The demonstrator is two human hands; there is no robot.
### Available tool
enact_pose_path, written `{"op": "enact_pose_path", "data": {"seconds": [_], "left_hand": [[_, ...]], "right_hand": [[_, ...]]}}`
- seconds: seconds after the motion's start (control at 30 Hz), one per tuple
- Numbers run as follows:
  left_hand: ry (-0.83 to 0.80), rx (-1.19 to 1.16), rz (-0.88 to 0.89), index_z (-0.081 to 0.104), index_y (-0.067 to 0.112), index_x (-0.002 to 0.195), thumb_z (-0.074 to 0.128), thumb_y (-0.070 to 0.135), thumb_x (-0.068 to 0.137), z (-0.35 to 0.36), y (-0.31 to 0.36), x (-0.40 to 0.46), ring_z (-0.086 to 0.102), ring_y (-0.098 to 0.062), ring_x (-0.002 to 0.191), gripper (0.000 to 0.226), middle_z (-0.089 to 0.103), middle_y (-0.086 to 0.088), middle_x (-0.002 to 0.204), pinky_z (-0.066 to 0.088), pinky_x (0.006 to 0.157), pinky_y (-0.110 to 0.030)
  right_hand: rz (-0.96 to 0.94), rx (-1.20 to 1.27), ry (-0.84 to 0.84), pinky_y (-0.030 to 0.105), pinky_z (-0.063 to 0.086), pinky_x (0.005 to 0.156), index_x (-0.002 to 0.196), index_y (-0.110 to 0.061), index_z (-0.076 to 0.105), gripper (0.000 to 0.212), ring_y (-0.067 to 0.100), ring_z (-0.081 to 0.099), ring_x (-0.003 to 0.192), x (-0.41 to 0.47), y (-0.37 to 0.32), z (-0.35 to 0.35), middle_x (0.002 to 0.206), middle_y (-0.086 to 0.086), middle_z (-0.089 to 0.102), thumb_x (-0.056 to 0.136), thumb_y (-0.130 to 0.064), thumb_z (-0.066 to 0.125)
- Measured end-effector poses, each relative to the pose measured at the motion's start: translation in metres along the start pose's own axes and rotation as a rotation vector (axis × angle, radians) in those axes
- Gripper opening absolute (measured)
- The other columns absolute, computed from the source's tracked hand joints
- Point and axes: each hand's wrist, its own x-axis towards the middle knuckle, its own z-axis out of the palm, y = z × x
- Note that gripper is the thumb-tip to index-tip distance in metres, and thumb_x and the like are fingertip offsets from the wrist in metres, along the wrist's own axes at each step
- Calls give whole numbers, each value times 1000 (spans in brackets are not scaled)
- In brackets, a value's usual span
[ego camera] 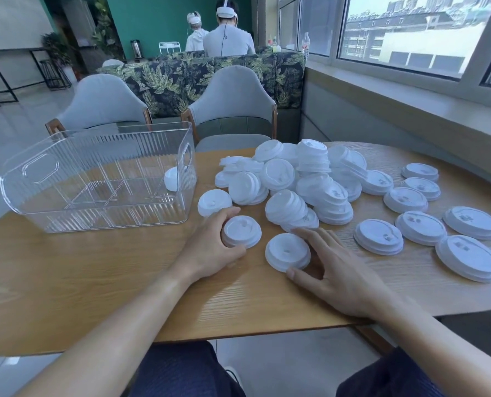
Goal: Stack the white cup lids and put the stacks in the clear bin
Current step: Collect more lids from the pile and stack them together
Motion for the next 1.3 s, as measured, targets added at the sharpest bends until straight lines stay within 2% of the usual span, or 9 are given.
{"op": "enact_pose_path", "data": {"seconds": [0.27,0.5,0.63,0.73,0.8,0.9,1.07,1.17,1.3], "left_hand": [[98,87,-36,50,35,141,66,80,68,10,11,1,48,-8,130,87,49,17,139,43,109,-38],[88,82,-28,52,32,137,78,58,77,8,11,1,47,-6,125,70,54,18,132,41,108,-32],[-8,37,-13,45,35,151,57,46,75,3,9,-1,36,-5,143,78,47,19,150,30,121,-40],[4,55,-2,41,32,155,60,50,79,4,10,-2,33,-6,146,81,43,15,156,28,122,-41],[59,85,-18,43,28,153,70,60,83,6,12,-2,39,-8,141,81,46,13,151,33,118,-38],[95,171,-49,51,25,145,68,73,79,8,13,-4,45,-11,132,84,50,11,140,38,112,-36],[59,167,4,48,22,150,69,47,89,5,16,-6,37,-11,142,69,49,7,150,29,118,-32],[10,144,19,38,22,157,60,51,83,4,19,-7,27,-7,149,82,39,6,160,22,123,-32],[66,157,-7,37,22,157,74,66,80,7,15,-5,33,-10,145,96,41,9,156,29,120,-37]], "right_hand": [[28,-2,41,29,36,111,142,-37,42,70,2,36,133,11,1,8,139,-25,43,85,-76,51],[61,19,61,26,38,109,140,-40,42,72,-1,36,130,12,1,7,136,-26,43,80,-78,57],[68,18,78,24,38,107,138,-40,44,70,-4,35,132,9,-1,7,136,-28,42,81,-77,57],[74,19,75,23,37,108,138,-40,44,70,-5,34,133,7,-1,6,136,-28,43,81,-77,57],[78,21,74,23,37,108,138,-40,44,70,-5,35,132,7,-2,6,135,-28,43,80,-77,57],[94,14,75,24,37,108,140,-39,44,74,-4,35,131,7,-2,6,135,-27,44,78,-79,57],[116,0,68,28,39,109,141,-36,44,80,0,35,132,7,-1,8,135,-26,44,76,-83,53],[120,-5,67,30,39,109,141,-36,44,81,1,36,132,7,-1,8,135,-25,45,76,-84,52],[125,-10,72,29,40,107,140,-34,45,78,3,38,130,7,-2,6,133,-23,46,77,-80,56]]}}
